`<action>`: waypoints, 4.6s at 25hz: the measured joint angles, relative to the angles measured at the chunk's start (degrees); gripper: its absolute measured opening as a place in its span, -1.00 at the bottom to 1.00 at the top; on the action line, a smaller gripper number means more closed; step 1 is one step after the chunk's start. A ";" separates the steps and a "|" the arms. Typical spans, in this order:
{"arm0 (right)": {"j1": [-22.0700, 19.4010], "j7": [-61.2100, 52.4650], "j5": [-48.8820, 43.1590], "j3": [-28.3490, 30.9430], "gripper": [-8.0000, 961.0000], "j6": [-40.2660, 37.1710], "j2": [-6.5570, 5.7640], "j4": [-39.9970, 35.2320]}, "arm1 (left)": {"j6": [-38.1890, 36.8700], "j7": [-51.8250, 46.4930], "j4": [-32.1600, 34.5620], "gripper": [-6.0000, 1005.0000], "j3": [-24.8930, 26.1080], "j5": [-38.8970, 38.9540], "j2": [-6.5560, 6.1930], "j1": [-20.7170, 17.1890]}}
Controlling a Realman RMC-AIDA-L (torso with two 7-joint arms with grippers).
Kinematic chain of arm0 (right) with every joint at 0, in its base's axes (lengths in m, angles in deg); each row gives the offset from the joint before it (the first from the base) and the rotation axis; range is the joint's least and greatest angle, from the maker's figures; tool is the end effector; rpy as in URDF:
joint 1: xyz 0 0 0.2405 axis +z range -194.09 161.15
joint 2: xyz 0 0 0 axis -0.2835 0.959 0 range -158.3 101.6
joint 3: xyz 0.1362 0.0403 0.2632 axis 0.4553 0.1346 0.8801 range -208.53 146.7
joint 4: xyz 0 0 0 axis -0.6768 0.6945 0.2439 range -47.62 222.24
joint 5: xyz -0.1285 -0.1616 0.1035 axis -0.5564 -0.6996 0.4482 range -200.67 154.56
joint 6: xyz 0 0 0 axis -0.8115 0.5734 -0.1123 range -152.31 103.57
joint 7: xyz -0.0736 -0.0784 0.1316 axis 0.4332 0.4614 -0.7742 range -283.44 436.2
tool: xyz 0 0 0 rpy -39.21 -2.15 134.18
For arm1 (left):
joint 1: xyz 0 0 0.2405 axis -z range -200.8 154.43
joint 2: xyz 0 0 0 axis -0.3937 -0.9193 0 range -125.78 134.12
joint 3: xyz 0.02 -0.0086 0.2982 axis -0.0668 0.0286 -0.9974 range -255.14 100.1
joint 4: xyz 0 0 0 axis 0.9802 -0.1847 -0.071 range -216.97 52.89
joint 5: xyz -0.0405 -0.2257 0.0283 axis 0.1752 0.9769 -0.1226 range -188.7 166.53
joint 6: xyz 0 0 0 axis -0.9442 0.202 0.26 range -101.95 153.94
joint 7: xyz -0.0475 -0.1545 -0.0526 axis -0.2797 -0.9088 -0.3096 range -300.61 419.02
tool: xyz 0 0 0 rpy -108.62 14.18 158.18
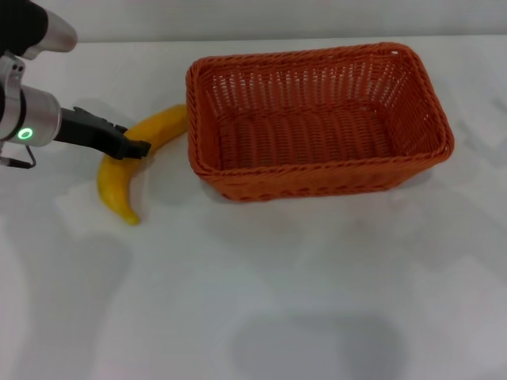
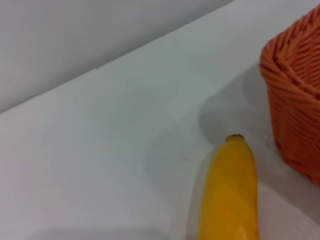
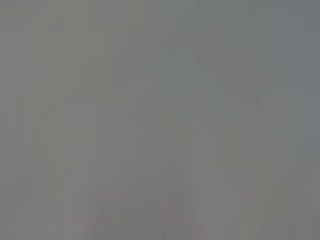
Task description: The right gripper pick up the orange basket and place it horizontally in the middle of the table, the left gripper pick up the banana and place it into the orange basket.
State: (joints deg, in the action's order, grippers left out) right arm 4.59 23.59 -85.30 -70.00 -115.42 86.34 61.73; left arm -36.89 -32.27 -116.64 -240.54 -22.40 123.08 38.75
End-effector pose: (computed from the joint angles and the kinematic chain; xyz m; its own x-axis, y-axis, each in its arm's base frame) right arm 0.3329 0.3680 0.0776 0.4907 0.2556 -0.8330 -0.6149 -0.5757 -0.5389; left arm -0.3108 0.4895 -0.0307 0.7790 0.6225 0.0749 0.5629 -0.6418 -0.5207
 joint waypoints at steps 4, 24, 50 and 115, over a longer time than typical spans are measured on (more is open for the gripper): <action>-0.17 -0.02 0.03 0.21 0.79 -0.14 0.00 -0.04 | 0.03 -0.67 -1.36 -0.03 0.01 0.60 0.22 -1.43; 0.37 -0.03 0.11 0.42 0.79 0.53 0.00 0.25 | -17.00 7.61 -6.00 -0.03 -0.03 29.49 0.48 -13.83; 0.09 0.06 0.07 -0.04 0.79 1.84 0.30 0.48 | -25.24 15.18 2.00 -0.02 -0.02 44.15 0.26 -8.19; 0.38 2.21 0.11 0.42 0.79 2.83 0.17 1.85 | -18.55 70.49 35.63 0.74 0.16 80.80 0.56 -15.42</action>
State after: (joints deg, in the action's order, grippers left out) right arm 4.97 25.80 -85.19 -69.58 -112.59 86.51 63.58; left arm -55.44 38.22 -81.01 -240.38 58.40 123.64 23.33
